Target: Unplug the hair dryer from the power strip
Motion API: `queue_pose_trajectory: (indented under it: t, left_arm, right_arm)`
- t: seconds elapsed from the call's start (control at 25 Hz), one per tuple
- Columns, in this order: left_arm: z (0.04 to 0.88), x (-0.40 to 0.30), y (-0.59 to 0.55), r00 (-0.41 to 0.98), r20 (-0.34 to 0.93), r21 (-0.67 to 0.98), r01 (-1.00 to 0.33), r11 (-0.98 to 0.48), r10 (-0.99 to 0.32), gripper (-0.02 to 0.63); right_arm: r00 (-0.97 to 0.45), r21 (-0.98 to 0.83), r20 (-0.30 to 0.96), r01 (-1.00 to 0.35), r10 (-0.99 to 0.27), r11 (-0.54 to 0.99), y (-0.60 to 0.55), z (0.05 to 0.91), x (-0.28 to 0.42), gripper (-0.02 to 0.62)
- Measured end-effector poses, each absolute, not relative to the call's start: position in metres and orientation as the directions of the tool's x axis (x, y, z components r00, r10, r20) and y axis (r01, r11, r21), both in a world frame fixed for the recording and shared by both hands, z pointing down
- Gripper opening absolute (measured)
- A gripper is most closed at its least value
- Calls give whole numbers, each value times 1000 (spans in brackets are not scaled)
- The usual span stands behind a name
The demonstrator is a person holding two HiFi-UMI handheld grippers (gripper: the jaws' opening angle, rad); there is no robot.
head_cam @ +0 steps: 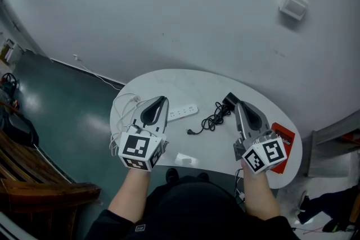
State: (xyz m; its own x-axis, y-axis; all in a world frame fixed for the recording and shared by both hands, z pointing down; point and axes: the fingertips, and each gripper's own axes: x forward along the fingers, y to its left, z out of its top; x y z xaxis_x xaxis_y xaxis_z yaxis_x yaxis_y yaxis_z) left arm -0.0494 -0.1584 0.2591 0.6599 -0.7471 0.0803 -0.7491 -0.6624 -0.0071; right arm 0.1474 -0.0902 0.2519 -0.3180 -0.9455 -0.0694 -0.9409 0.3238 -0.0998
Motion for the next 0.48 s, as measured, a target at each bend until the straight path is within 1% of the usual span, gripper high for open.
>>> queue_pose_trajectory:
  t: [0.48]
  left_arm:
    - [255, -54, -167, 648, 84, -29, -758, -651, -757, 28]
  right_arm:
    - [-326, -97, -79, -938, -942, 333, -95, 245, 149, 34]
